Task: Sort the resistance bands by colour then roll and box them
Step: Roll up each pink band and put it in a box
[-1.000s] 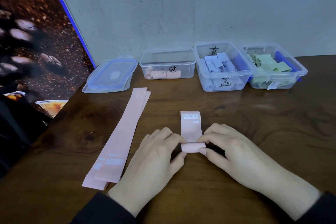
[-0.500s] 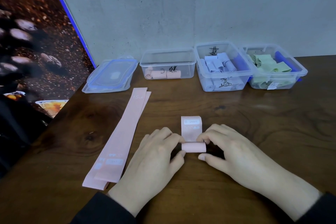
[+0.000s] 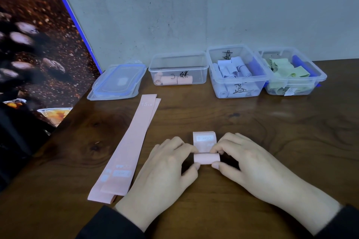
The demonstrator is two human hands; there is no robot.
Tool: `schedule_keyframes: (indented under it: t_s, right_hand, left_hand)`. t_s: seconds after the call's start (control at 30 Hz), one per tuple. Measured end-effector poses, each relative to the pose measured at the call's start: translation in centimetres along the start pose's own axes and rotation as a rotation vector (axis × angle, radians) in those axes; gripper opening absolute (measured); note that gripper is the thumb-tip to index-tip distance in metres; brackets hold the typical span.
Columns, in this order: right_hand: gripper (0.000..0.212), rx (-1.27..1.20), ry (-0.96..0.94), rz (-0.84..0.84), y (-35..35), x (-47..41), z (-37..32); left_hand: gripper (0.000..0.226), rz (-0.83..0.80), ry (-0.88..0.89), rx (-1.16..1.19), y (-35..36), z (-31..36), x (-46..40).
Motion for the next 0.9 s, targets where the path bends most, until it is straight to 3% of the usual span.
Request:
schedule_keyframes:
  t_s: [0.2, 0.37, 0.53, 0.73, 0.9]
  right_hand:
    - [0.034, -0.012, -0.001, -0.020, -0.08, -0.07, 0.09]
    - [0.022, 0.002, -0.002, -0.008, -0.02, -0.07, 0.04]
    - [0.037, 0.010, 0.002, -0.003, 0.02, -0.08, 0.13]
    - [0.018, -0.009, -0.007, 0.008, -0.06, 0.05, 0.00]
    - [0.036, -0.001, -0.025, 0.007, 0.11, 0.03, 0.00]
  left_hand:
    - [0.028, -0.026, -0.004, 0.002, -0.09, 0.00, 0.00]
    - [0.036, -0.041, -0.018, -0.003, -0.06, 0.08, -0.02]
    - [0.032, -0.043, -0.011, -0.007, -0.14, 0.10, -0.01]
    - [0.028, -0.041, -0.019, -0.004, -0.12, 0.12, 0.04]
    - [0.026, -0.052, -0.015, 0.005, -0.14, 0.08, 0.04]
Point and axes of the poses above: each hand's wrist, its own x-axis away from the middle knuckle, its own y-axis out of the palm, z = x × y, the point moved 3 cm from there along -x, towards the middle knuckle, and after that the axes turned 15 degrees about -x, right-handed, at the moved point
